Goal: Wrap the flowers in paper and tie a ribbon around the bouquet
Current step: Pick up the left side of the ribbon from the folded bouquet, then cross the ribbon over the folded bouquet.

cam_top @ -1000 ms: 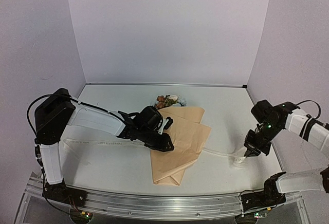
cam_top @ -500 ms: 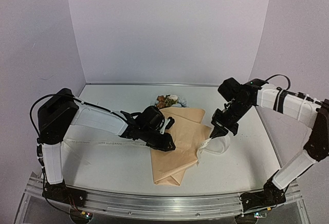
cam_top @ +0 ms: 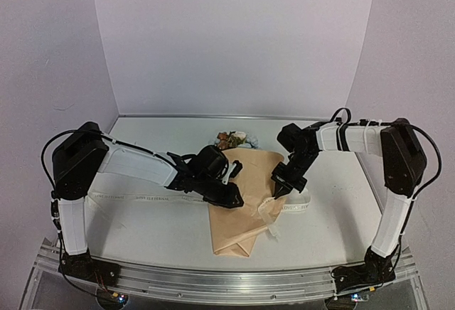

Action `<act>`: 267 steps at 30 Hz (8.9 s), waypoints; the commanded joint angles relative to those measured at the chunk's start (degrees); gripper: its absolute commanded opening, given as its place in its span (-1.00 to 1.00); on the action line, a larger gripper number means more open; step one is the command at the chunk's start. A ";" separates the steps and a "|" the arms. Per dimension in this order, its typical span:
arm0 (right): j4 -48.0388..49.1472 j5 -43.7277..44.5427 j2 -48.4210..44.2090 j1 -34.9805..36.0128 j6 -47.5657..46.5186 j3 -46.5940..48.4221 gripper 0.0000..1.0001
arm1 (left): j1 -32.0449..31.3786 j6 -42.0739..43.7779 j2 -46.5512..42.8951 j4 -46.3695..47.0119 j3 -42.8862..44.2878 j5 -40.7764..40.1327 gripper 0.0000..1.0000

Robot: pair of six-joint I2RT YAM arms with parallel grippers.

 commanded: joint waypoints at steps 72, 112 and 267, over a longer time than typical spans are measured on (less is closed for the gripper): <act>-7.55 7.12 -37.35 9.25 4.23 -8.10 -1.00 | -4.12 0.71 3.17 5.72 3.93 2.70 -0.54; 26.76 1.18 6.21 11.43 28.76 15.14 -1.00 | 8.54 -46.99 -37.48 -22.47 -25.81 -37.36 0.17; 37.04 -9.85 -32.45 2.73 -24.89 -26.41 0.28 | 4.50 -14.63 0.90 8.89 18.62 21.63 -1.00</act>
